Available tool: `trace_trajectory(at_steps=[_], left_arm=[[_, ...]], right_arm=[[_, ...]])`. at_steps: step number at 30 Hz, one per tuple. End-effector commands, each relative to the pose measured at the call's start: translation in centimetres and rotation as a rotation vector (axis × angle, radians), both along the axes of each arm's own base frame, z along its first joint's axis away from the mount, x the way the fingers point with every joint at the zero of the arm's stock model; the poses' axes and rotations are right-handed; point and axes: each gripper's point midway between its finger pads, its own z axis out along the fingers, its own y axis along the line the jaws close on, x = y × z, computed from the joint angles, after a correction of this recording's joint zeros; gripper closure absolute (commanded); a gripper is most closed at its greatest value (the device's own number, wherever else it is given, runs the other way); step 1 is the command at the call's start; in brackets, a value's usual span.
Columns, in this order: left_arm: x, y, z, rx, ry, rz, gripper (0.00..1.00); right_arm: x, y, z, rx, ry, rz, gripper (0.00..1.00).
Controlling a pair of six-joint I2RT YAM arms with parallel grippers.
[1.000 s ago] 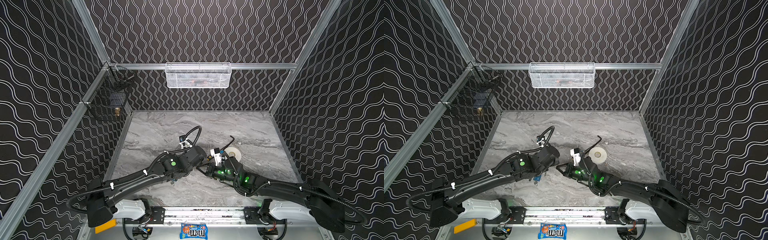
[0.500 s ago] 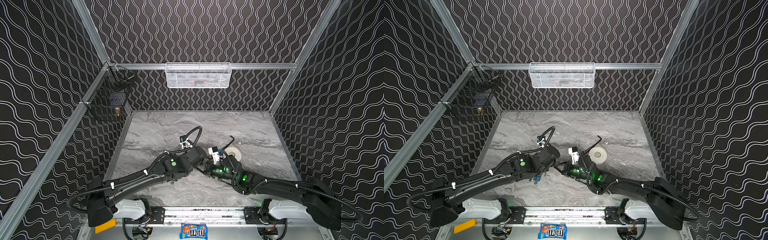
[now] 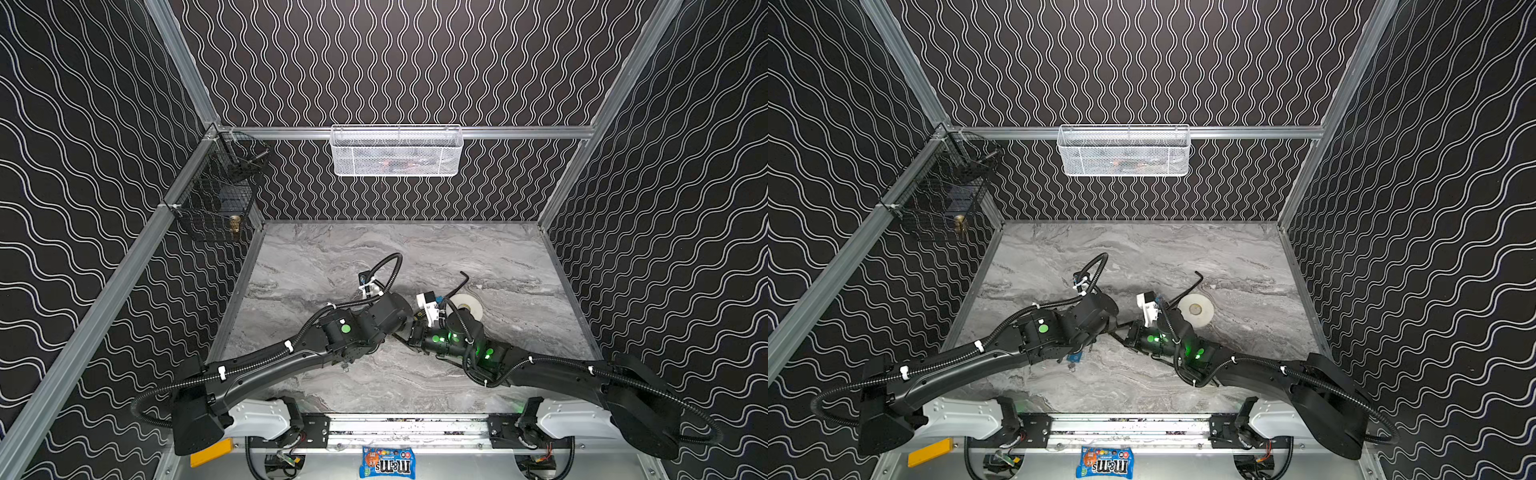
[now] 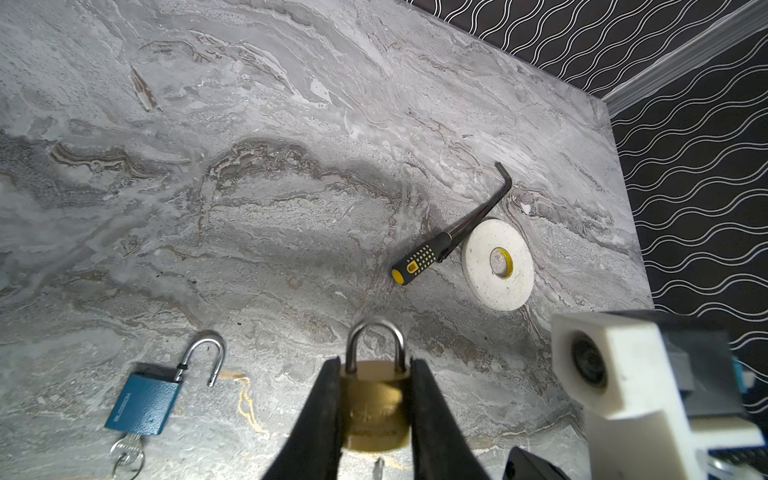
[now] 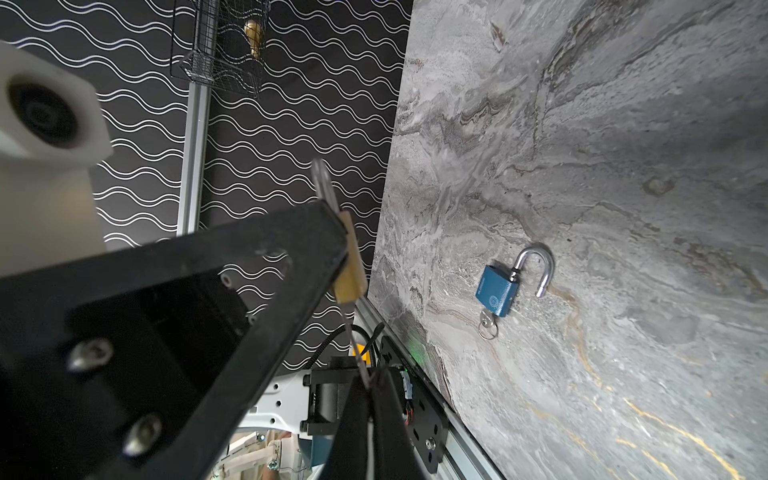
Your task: Unlock with the key
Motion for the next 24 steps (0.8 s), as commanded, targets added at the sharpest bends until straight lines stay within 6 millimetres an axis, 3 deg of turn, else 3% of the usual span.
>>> trace_trajectory(at_steps=[1, 24], left_arm=[[0.22, -0.2, 0.58, -0.02, -0.021, 0.002, 1.0], [0.14, -0.38, 0.79, -0.038, -0.024, -0.006, 1.0]], right_arm=[[0.25, 0.34, 1.56, 0.045, -0.032, 0.007, 1.0], [0.88, -0.35, 1.43, 0.033, -0.042, -0.001, 1.0]])
